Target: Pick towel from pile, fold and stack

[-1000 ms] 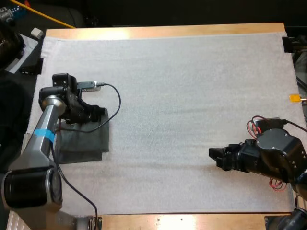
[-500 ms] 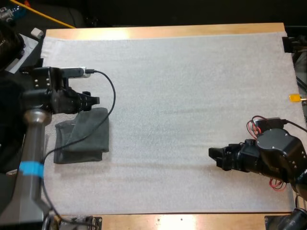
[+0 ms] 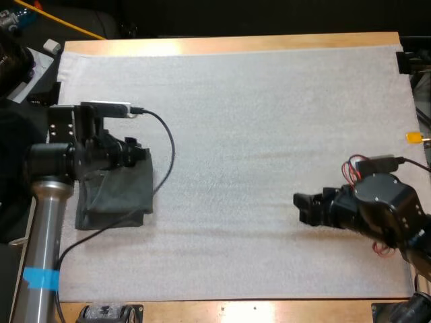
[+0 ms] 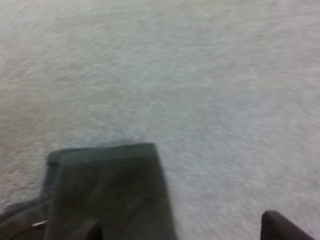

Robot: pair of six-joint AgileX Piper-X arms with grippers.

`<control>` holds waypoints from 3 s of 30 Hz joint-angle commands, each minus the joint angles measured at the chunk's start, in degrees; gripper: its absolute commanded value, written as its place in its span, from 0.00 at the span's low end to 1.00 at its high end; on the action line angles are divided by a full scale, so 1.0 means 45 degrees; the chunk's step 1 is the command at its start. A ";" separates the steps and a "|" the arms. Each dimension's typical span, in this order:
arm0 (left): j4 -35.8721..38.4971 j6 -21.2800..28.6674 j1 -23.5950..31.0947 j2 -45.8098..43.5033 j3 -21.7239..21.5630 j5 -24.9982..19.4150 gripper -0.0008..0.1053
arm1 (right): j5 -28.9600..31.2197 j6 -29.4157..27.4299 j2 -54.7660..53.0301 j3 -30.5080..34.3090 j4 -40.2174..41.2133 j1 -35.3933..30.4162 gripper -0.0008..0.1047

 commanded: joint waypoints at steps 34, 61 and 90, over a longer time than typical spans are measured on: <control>0.2384 0.1145 -0.1060 -0.3586 -0.0077 -0.1541 0.58 | -0.0633 -0.6002 -0.1435 0.0003 0.1403 -1.0333 0.61; 0.3191 0.0851 -0.1107 -1.2403 0.2814 -0.2095 0.59 | -0.0927 -0.6389 -0.7459 0.0028 0.3766 -1.0234 0.61; 0.6270 0.1205 -0.1048 -1.7650 0.2926 -0.1887 0.59 | -0.0970 -0.6007 -1.1092 0.1312 0.4871 -1.0216 0.60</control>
